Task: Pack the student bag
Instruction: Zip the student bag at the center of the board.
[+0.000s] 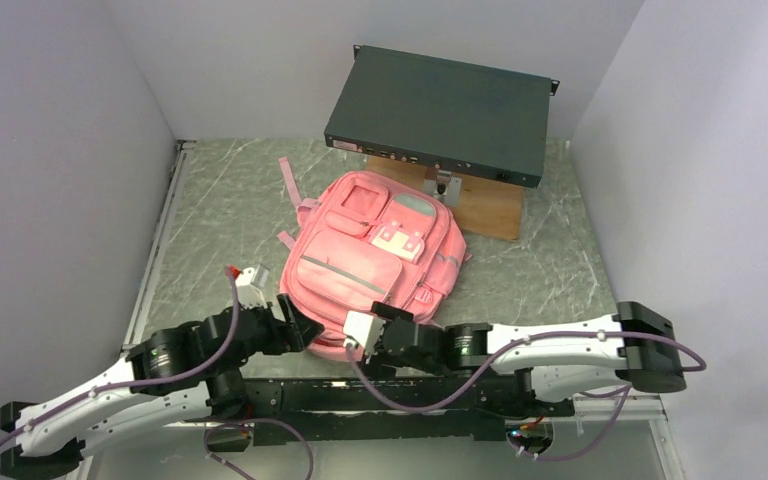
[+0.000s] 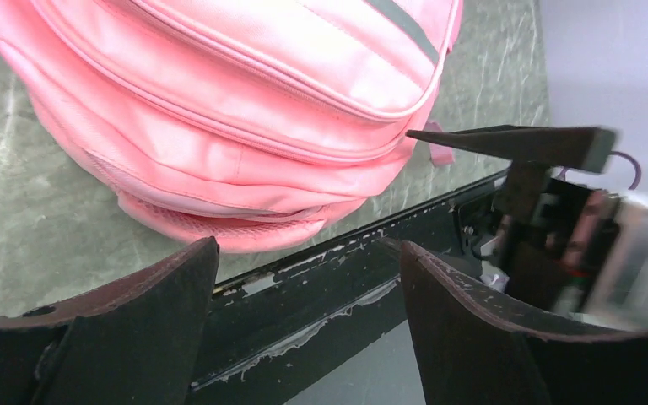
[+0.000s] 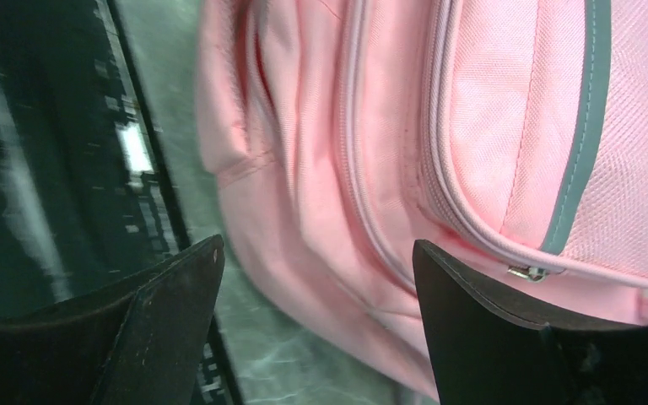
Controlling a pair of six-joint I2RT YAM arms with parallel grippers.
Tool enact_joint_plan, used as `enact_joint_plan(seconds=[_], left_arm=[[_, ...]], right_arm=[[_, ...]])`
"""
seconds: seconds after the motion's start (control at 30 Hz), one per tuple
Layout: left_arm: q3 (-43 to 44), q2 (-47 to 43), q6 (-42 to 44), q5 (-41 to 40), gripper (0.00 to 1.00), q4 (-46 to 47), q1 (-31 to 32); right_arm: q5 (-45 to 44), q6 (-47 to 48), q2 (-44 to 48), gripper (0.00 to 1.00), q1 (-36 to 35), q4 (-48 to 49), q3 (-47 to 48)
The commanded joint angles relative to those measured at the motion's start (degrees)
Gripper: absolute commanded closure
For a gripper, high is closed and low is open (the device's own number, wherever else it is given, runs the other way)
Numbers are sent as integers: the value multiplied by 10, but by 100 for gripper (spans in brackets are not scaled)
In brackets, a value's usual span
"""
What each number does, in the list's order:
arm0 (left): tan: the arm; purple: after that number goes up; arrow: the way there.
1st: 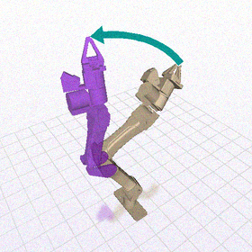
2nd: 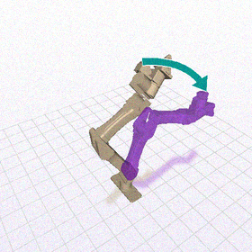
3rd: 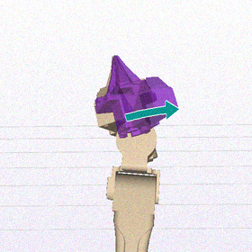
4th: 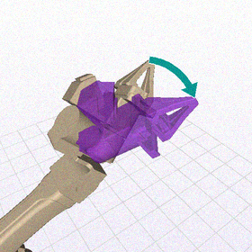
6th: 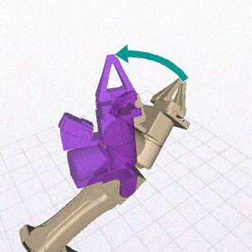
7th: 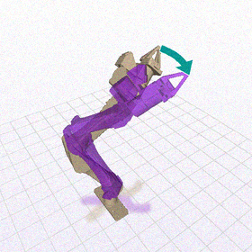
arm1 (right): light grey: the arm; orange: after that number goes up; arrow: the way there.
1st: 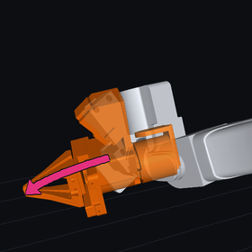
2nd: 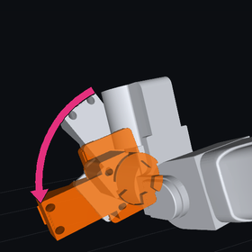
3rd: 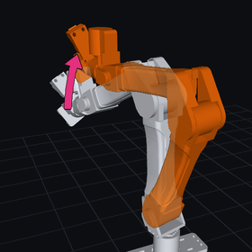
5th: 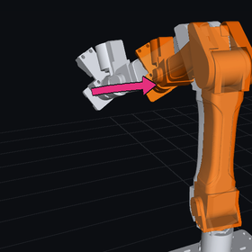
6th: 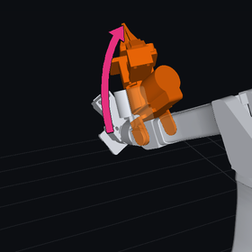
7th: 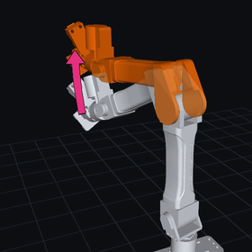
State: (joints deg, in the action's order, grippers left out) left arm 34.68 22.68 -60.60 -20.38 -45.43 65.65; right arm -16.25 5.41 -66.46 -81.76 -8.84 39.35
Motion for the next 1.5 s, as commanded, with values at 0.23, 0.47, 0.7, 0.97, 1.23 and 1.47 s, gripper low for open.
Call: enact_joint_plan(seconds=[0.23,0.47,0.7,0.97,1.23,1.47], left_arm=[[69,29,62,1,17,-18,-4],[13,48,125,97,21,112,-4],[-113,147,189,270,28,454,4],[-94,305,306,0,41,578,120],[-62,386,364,-128,51,585,152],[-51,448,379,-150,43,619,155]], right_arm=[[-271,129,-128,56,-16,106,62],[-34,-13,-68,100,74,6,91],[153,-119,-31,100,167,-3,66],[207,-136,-25,100,197,21,59],[219,-148,-26,100,199,32,54],[229,-154,-26,100,201,33,56]])
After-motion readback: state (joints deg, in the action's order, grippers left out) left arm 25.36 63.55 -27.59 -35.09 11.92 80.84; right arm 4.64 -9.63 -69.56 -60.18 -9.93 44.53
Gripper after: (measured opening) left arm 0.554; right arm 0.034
